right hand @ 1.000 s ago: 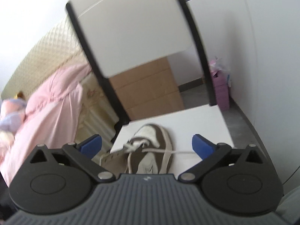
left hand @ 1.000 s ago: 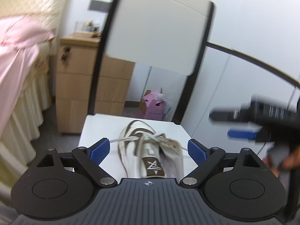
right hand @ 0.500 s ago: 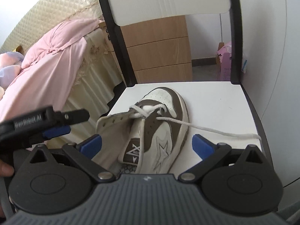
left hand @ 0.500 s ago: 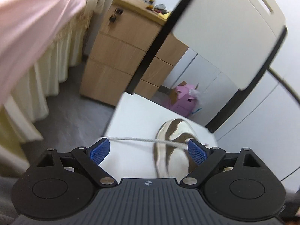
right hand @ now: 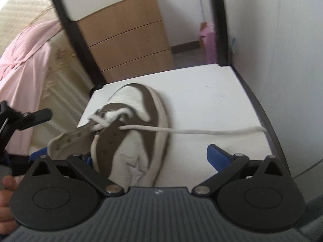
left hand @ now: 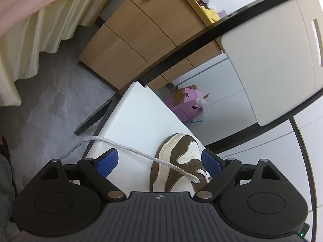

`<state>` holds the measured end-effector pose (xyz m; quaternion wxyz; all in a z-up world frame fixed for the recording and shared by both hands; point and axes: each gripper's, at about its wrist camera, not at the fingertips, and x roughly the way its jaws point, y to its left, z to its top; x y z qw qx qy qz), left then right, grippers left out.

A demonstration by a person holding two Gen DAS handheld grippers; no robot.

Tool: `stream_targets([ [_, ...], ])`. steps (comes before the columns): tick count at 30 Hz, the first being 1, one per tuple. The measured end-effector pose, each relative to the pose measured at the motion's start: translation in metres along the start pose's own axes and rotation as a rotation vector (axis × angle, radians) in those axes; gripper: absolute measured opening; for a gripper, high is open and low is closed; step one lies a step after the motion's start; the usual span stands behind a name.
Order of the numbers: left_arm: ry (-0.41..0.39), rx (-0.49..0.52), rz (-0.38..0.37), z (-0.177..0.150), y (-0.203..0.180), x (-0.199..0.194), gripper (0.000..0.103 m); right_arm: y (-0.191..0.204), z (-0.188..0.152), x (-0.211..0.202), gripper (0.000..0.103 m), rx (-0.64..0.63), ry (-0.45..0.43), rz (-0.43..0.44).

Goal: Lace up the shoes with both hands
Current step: 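Release the lace with the right gripper and move it back over the sneaker, then grasp the loose white lace end with the left gripper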

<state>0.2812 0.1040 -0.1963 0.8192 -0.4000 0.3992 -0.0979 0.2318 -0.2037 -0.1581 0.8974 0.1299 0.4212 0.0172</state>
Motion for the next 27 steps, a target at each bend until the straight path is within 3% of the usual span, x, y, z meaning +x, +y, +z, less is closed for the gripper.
stream_targets([
  [11, 0.022, -0.065, 0.047, 0.002, 0.005, 0.023, 0.09, 0.002, 0.001, -0.013, 0.103, 0.014, -0.052, 0.037],
  [14, 0.039, -0.146, 0.002, 0.004, 0.012, 0.031, 0.089, 0.004, 0.001, -0.015, 0.103, 0.003, -0.06, 0.052],
  [17, 0.046, -0.169, 0.007, 0.005, 0.013, 0.037, 0.087, 0.002, 0.003, -0.016, 0.103, 0.029, -0.069, 0.096],
  [21, 0.058, -0.175, 0.02, 0.005, 0.012, 0.043, 0.078, 0.002, 0.008, -0.02, 0.103, 0.041, -0.097, 0.114],
  [24, 0.051, -0.168, 0.016, 0.006, 0.013, 0.042, 0.065, 0.002, 0.01, -0.023, 0.103, 0.046, -0.117, 0.12],
  [27, 0.057, -0.161, 0.016, 0.006, 0.013, 0.045, 0.041, 0.002, 0.012, -0.025, 0.103, 0.058, -0.13, 0.127],
])
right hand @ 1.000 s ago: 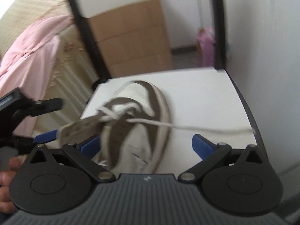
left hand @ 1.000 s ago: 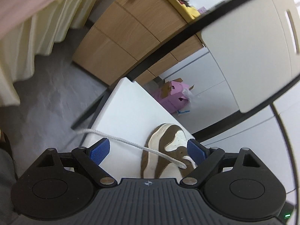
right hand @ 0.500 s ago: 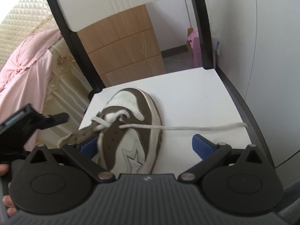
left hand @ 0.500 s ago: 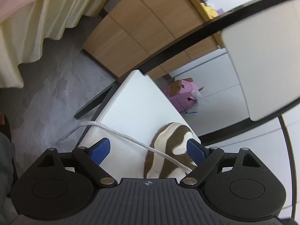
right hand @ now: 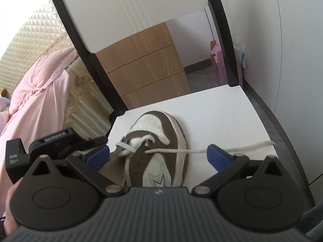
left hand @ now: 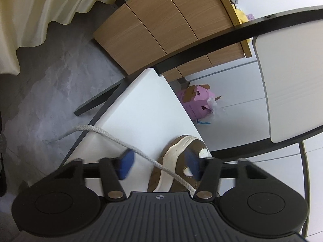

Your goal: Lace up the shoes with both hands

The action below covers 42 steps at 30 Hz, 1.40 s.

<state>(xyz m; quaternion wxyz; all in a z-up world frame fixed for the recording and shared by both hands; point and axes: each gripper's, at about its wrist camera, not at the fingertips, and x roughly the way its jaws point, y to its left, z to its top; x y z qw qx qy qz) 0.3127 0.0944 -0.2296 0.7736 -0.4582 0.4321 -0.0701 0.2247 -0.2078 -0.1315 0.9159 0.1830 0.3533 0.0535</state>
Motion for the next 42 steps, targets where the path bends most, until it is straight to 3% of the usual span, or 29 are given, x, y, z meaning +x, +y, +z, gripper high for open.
stream_targets([
  [2, -0.001, 0.01, -0.009, -0.001, -0.001, 0.0, 0.023, 0.001, 0.0, -0.001, 0.103, 0.004, -0.007, -0.001],
  [4, -0.01, 0.034, -0.026, -0.003, -0.005, -0.001, 0.012, 0.001, 0.001, -0.003, 0.103, 0.01, -0.017, 0.001],
  [6, -0.023, 0.059, -0.076, -0.004, -0.011, -0.004, 0.008, 0.001, 0.002, -0.005, 0.103, 0.013, -0.025, 0.003],
  [12, -0.066, 0.122, -0.251, -0.007, -0.023, -0.021, 0.008, 0.002, 0.008, -0.012, 0.103, 0.004, -0.059, 0.001],
  [15, -0.072, 0.128, -0.303, -0.007, -0.026, -0.028, 0.008, 0.007, 0.014, -0.016, 0.103, -0.04, -0.08, 0.015],
  [22, -0.086, 0.087, -0.344, -0.001, -0.02, -0.039, 0.008, 0.045, 0.031, -0.018, 0.103, -0.375, -0.109, 0.123],
  [29, -0.102, 0.088, -0.366, 0.005, -0.02, -0.048, 0.008, 0.069, 0.029, 0.015, 0.103, -0.593, 0.009, 0.194],
  [33, -0.114, 0.104, -0.379, 0.007, -0.021, -0.053, 0.008, 0.092, 0.016, 0.034, 0.099, -0.744, 0.016, 0.21],
  [36, -0.115, 0.111, -0.381, 0.009, -0.02, -0.055, 0.008, 0.107, 0.006, 0.048, 0.08, -0.824, 0.011, 0.233],
  [38, -0.115, 0.102, -0.382, 0.01, -0.018, -0.055, 0.008, 0.113, 0.001, 0.056, 0.052, -0.848, 0.013, 0.242],
  [39, -0.114, 0.094, -0.384, 0.012, -0.017, -0.056, 0.008, 0.115, 0.0, 0.059, 0.043, -0.848, 0.014, 0.247],
  [41, -0.122, 0.07, -0.387, 0.015, -0.012, -0.058, 0.01, 0.116, -0.001, 0.062, 0.01, -0.837, 0.008, 0.25],
  [42, -0.128, 0.054, -0.39, 0.017, -0.009, -0.059, 0.01, 0.116, 0.0, 0.061, 0.008, -0.827, 0.002, 0.25],
])
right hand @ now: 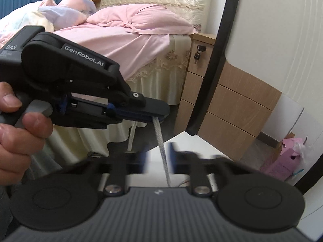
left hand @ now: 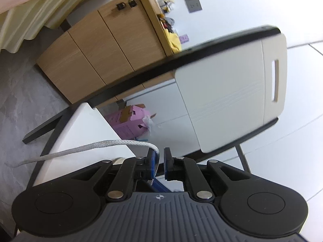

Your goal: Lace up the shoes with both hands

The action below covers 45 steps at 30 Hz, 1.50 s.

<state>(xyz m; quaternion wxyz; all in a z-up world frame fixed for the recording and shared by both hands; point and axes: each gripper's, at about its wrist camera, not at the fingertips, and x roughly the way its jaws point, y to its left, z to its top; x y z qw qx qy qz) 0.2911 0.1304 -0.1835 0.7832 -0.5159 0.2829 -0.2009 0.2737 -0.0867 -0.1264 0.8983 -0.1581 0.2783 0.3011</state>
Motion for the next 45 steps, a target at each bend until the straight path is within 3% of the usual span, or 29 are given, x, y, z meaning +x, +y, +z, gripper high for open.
stream_targets([
  [7, -0.036, -0.078, 0.039, 0.01, 0.016, -0.003, 0.011, -0.007, 0.0, -0.021, 0.003, 0.08, -0.059, 0.022],
  [16, -0.08, -0.148, 0.062, 0.018, 0.028, -0.003, 0.01, 0.006, -0.01, -0.039, 0.003, 0.029, -0.074, 0.077],
  [21, -0.11, -0.115, 0.069, 0.02, 0.023, -0.008, 0.009, 0.005, -0.018, -0.048, 0.003, 0.046, -0.069, 0.07],
  [24, -0.107, -0.066, 0.011, 0.018, 0.013, -0.009, 0.008, -0.001, -0.023, -0.048, 0.005, 0.101, -0.032, 0.073],
  [25, -0.103, -0.046, -0.005, 0.017, 0.01, -0.009, 0.008, -0.006, -0.025, -0.049, 0.007, 0.15, -0.027, 0.089],
  [27, -0.089, -0.012, -0.034, 0.016, 0.004, -0.009, 0.008, -0.016, -0.025, -0.052, 0.026, 0.232, -0.033, 0.113],
  [28, -0.075, -0.001, -0.048, 0.014, 0.002, -0.008, 0.008, -0.02, -0.025, -0.055, 0.045, 0.261, -0.043, 0.115],
  [29, -0.06, 0.009, -0.064, 0.013, 0.0, -0.007, 0.008, -0.023, -0.025, -0.06, 0.054, 0.276, -0.061, 0.113],
  [32, -0.015, 0.062, -0.095, 0.006, -0.008, -0.002, 0.008, -0.025, -0.021, -0.066, 0.055, 0.274, -0.09, 0.102],
  [37, 0.079, 0.151, -0.131, -0.013, -0.022, 0.011, 0.008, -0.016, -0.015, -0.058, 0.054, 0.235, -0.107, 0.074],
  [39, 0.106, 0.165, -0.144, -0.018, -0.024, 0.014, 0.008, -0.015, -0.014, -0.055, 0.049, 0.24, -0.115, 0.081],
  [41, 0.12, 0.172, -0.148, -0.021, -0.025, 0.015, 0.009, -0.015, -0.013, -0.051, 0.019, 0.246, -0.114, 0.076],
  [42, 0.118, 0.162, -0.148, -0.021, -0.024, 0.014, 0.008, -0.016, -0.013, -0.049, 0.011, 0.252, -0.111, 0.078],
  [43, 0.115, 0.148, -0.147, -0.02, -0.022, 0.013, 0.009, -0.017, -0.013, -0.049, 0.006, 0.257, -0.112, 0.087],
  [45, 0.106, 0.118, -0.147, -0.018, -0.017, 0.011, 0.009, -0.016, -0.012, -0.051, 0.005, 0.256, -0.13, 0.115],
])
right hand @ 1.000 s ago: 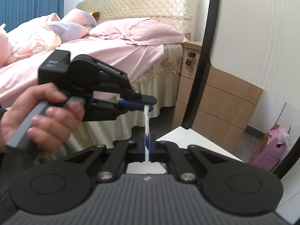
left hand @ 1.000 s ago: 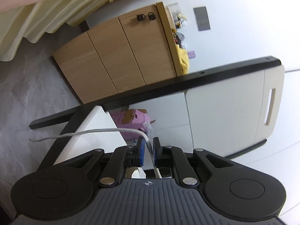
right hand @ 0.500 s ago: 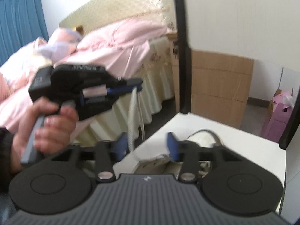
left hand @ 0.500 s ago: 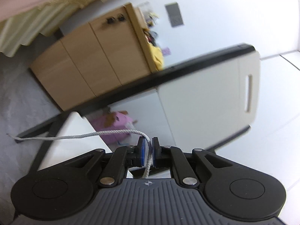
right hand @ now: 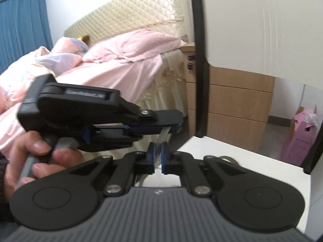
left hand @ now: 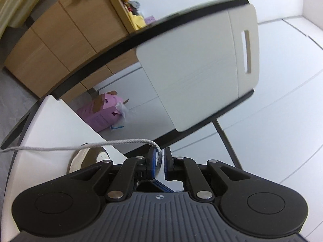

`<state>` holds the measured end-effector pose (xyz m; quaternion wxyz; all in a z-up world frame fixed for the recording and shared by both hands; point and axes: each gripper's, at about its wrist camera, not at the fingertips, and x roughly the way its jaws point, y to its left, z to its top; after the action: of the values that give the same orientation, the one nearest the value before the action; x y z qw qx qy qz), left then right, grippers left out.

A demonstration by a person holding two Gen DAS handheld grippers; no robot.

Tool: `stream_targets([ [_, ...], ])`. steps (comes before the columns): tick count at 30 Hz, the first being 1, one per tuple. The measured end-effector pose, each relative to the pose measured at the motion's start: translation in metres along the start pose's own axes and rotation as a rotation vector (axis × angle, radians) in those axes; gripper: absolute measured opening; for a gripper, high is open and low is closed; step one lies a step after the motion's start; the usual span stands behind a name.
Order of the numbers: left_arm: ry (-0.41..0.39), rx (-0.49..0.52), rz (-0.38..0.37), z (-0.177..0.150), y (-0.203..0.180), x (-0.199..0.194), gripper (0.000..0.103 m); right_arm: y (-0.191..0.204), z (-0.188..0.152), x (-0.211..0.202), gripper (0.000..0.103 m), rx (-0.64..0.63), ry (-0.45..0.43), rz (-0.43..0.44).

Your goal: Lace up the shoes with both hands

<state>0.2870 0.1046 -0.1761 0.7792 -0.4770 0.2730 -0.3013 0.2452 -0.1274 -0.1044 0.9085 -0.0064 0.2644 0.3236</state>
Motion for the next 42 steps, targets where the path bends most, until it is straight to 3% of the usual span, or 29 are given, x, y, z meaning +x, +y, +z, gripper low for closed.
stream_targets([
  [4, -0.026, -0.061, -0.01, 0.006, 0.008, -0.003, 0.009, 0.01, 0.002, -0.003, 0.004, -0.026, -0.013, 0.057],
  [12, -0.083, -0.111, 0.013, 0.017, 0.015, -0.015, 0.009, 0.025, -0.001, 0.0, 0.004, -0.081, 0.045, 0.123],
  [17, -0.165, -0.156, 0.052, 0.027, 0.024, -0.03, 0.009, 0.031, -0.008, -0.002, 0.004, -0.138, 0.097, 0.079],
  [24, -0.274, -0.184, 0.123, 0.037, 0.031, -0.049, 0.008, 0.021, -0.012, -0.003, 0.004, -0.103, 0.142, 0.025],
  [26, -0.282, -0.165, 0.132, 0.039, 0.028, -0.051, 0.004, 0.019, -0.013, -0.004, 0.004, -0.104, 0.156, 0.014],
  [30, -0.245, -0.126, 0.116, 0.037, 0.022, -0.045, 0.004, 0.015, -0.017, -0.003, 0.006, -0.087, 0.159, 0.002],
  [31, -0.234, -0.111, 0.113, 0.036, 0.02, -0.043, 0.004, 0.012, -0.016, -0.003, 0.011, -0.075, 0.153, 0.005],
  [34, -0.189, -0.07, 0.088, 0.032, 0.013, -0.034, 0.004, 0.009, -0.011, -0.006, 0.063, -0.049, 0.108, -0.014],
  [39, -0.095, 0.028, 0.059, 0.022, -0.001, -0.014, 0.004, 0.006, -0.002, -0.008, 0.063, -0.026, 0.039, -0.029],
  [42, -0.033, 0.067, 0.035, 0.015, -0.008, -0.003, 0.004, 0.009, 0.001, -0.004, 0.058, -0.028, 0.003, -0.012],
])
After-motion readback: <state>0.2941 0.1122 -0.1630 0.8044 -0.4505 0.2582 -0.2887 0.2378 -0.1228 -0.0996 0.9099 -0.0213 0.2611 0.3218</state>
